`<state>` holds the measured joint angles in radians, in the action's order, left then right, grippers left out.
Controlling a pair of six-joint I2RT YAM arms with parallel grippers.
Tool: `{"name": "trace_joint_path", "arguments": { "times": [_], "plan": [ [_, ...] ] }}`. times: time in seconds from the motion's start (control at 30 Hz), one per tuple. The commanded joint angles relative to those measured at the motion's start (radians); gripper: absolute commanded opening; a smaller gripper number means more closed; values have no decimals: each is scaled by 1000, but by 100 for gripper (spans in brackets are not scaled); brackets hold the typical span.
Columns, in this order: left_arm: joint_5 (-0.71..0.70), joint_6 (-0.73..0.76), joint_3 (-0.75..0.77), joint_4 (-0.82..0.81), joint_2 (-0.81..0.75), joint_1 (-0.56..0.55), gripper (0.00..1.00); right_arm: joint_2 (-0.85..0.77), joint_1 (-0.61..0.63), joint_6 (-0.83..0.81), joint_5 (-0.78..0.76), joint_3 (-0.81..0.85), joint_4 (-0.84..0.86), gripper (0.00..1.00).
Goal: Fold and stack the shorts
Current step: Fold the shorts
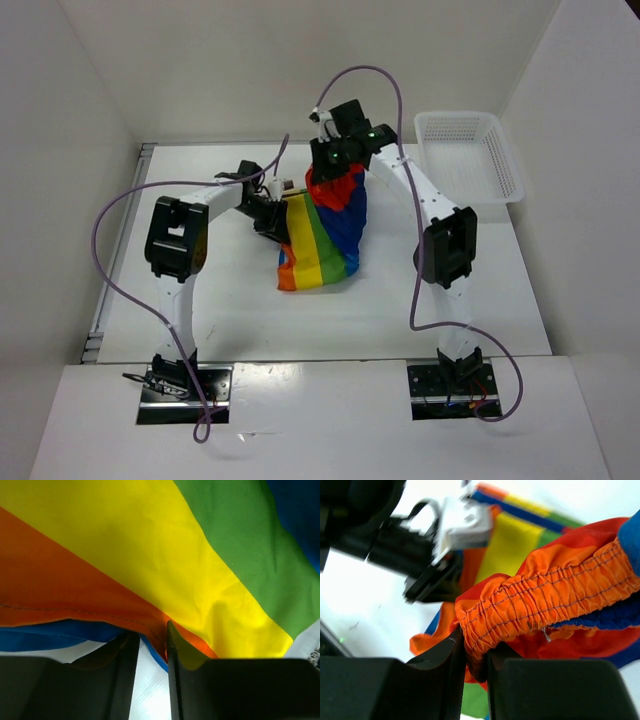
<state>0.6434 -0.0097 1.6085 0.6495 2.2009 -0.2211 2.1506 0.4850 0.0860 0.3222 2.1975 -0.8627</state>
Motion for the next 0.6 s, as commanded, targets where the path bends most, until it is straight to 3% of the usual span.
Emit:
{"name": "trace_joint_path", "arguments": {
  "times": [0.0,0.27,0.37,0.53,0.57],
  "plan": [
    [-46,10,-39,-40,-59,48,36,51,108,-41,103,35,8,0],
    [-108,10,-130,-91,-73,103,36,8,236,-155,112,-174,10,0],
    [-73,10,-148,-100,-64,103,29,38,314,-155,112,-174,25,0],
    [-73,10,-148,-100,-53,103,29,91,337,-83,42,-162,123,0],
    [-86,10,-148,-100,-53,103,36,103,337,-83,29,-151,145,0]
  ]
}}
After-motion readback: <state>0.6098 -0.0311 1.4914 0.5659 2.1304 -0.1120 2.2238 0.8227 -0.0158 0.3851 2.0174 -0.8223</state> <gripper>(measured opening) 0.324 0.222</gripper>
